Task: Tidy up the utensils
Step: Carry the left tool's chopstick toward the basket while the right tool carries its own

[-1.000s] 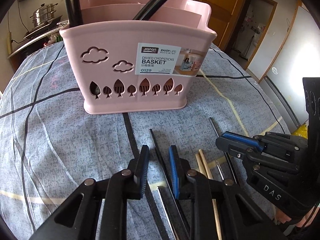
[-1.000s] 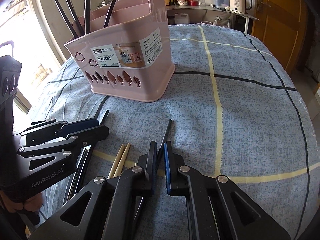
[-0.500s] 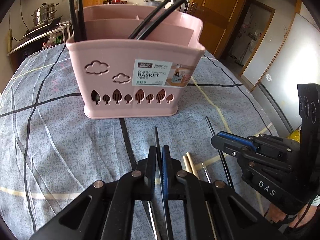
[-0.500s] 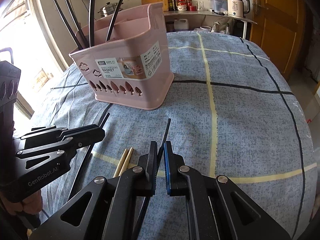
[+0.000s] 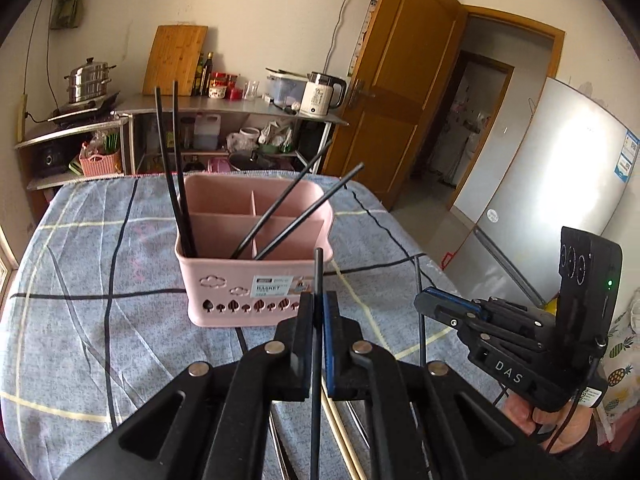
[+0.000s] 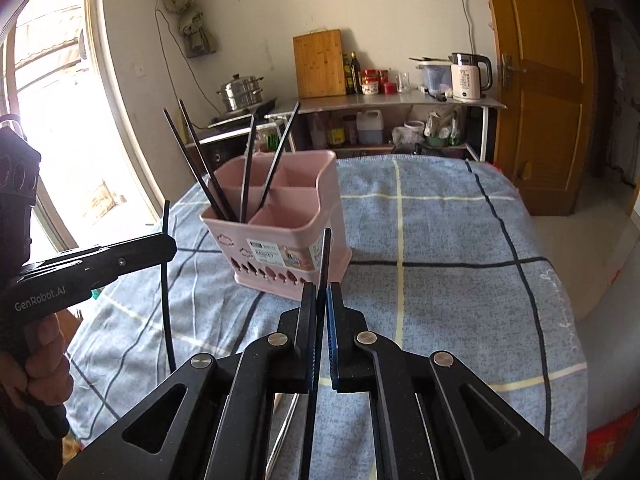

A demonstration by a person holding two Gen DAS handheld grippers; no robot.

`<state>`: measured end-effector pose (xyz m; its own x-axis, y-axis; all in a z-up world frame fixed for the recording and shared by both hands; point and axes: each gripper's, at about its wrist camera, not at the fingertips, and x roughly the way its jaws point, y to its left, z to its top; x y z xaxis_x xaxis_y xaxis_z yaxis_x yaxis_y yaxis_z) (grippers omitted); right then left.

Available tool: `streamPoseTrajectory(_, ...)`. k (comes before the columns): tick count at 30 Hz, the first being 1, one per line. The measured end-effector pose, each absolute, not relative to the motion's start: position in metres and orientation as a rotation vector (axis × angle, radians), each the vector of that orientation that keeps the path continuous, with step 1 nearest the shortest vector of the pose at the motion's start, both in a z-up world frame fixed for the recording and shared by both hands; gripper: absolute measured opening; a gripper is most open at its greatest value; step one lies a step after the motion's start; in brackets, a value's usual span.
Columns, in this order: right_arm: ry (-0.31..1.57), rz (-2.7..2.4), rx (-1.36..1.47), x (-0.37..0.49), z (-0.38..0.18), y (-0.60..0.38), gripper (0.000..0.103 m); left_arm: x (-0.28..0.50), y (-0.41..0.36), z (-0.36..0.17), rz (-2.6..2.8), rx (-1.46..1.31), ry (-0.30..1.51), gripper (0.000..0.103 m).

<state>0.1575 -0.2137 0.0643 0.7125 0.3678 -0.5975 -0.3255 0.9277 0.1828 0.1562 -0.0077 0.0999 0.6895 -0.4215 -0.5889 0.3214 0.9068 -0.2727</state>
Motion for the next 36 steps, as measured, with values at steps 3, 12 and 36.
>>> streamPoseTrajectory(3, 0.613, 0.383, 0.064, 0.149, 0.083, -0.217, 0.005, 0.153, -0.004, 0.116, -0.414, -0.149, 0.650, 0.005)
streamPoseTrajectory(12, 0.532, 0.380, 0.086, 0.139, 0.109, -0.229, 0.005, 0.148, 0.006, 0.133, -0.415, -0.146, 0.600, 0.005)
streamPoseTrajectory(36, 0.436, 0.472, 0.038, 0.133, 0.149, -0.215, 0.004, 0.146, 0.021, 0.171, -0.379, -0.087, 0.564, 0.005)
